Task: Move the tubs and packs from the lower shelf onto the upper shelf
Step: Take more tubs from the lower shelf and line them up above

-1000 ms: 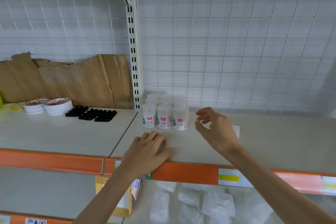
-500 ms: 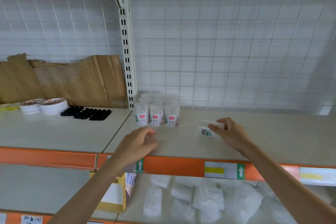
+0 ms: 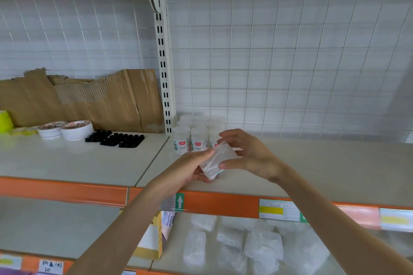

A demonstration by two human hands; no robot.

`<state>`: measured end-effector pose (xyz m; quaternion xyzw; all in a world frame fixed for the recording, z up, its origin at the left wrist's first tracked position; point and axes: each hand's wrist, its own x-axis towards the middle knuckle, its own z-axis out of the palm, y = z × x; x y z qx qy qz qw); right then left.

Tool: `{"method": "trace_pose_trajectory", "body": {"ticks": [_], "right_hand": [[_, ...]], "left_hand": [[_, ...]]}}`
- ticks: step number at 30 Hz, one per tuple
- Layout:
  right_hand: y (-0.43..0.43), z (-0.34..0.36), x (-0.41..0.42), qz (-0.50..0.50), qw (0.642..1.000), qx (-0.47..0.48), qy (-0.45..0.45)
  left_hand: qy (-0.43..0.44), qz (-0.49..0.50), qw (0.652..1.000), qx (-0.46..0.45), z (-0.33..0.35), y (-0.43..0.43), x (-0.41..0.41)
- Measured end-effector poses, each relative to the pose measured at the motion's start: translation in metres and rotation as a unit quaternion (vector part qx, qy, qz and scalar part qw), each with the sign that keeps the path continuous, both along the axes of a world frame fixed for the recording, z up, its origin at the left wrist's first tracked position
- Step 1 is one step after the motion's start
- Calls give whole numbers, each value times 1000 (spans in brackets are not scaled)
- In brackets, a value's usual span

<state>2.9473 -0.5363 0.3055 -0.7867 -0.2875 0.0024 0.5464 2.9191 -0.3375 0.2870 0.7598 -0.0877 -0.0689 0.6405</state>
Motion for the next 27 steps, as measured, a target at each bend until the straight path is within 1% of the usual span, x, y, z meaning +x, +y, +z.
{"method": "trace_pose_trajectory", "body": {"ticks": [2, 5, 6, 7, 9, 11, 12, 15, 18, 20, 24, 27], "right_hand": [[2, -6, 2, -19, 1000, 17, 17], [7, -20, 3, -95, 994, 29, 54], [10, -25, 3, -107, 991, 31, 75], [13, -27, 1, -106, 989, 30, 97], [21, -28, -6, -69, 990, 8, 120], [28, -26, -11, -35, 994, -38, 99], [29, -26, -12, -25, 995, -45, 89], [27, -27, -12, -14, 994, 8, 107], [21, -31, -9, -38, 990, 70, 118], [19, -33, -9, -53, 986, 91, 129], [19, -34, -12, -84, 984, 77, 135], [22, -35, -13, -110, 987, 40, 109]], "left_hand": [[-6, -1, 1000, -19, -5, 3, 2], [-19, 34, 998, -50, -12, 9, 6], [-25, 42, 997, -55, -13, 10, 8], [-29, 46, 997, -54, -14, 9, 9], [-41, 62, 996, -47, -14, 7, 7], [-47, 80, 994, -54, -12, 4, 3], [-52, 87, 994, -51, -13, 4, 3], [-58, 108, 992, -21, -16, 3, 2], [-77, 107, 991, -8, -20, 4, 2], [-98, 101, 990, 3, -20, 4, 1], [-116, 103, 988, 18, -22, 8, 4], [-121, 97, 987, 30, -21, 7, 3]]}}
